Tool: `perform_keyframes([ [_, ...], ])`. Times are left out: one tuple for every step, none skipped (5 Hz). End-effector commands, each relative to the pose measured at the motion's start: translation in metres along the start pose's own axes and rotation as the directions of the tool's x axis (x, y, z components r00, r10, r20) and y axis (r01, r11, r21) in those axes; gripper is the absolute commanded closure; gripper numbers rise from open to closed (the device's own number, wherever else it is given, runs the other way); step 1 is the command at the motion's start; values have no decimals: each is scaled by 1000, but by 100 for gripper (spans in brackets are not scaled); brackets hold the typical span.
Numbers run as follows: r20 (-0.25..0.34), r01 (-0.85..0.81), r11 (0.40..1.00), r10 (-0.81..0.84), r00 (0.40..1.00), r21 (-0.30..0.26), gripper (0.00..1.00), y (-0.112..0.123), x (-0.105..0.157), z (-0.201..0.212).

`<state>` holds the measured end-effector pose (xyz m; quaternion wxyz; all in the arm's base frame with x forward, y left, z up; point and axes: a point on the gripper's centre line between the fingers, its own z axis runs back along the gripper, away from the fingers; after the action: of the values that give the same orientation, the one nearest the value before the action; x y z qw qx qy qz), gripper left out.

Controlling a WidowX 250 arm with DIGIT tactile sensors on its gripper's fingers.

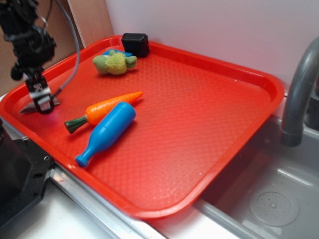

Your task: Grab the wood chip.

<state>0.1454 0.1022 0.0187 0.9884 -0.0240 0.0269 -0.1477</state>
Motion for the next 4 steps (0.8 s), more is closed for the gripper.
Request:
perform_keyframes([
  [-44,1,999,1,999,53,100,-6,-11,-16],
  [-45,1,998,1,999,60,100,-6,-11,-16],
  [-22,-7,998,9,1000,66,100,-6,-11,-15],
  [57,-28,993,21,998,118,100,-15,6,33],
])
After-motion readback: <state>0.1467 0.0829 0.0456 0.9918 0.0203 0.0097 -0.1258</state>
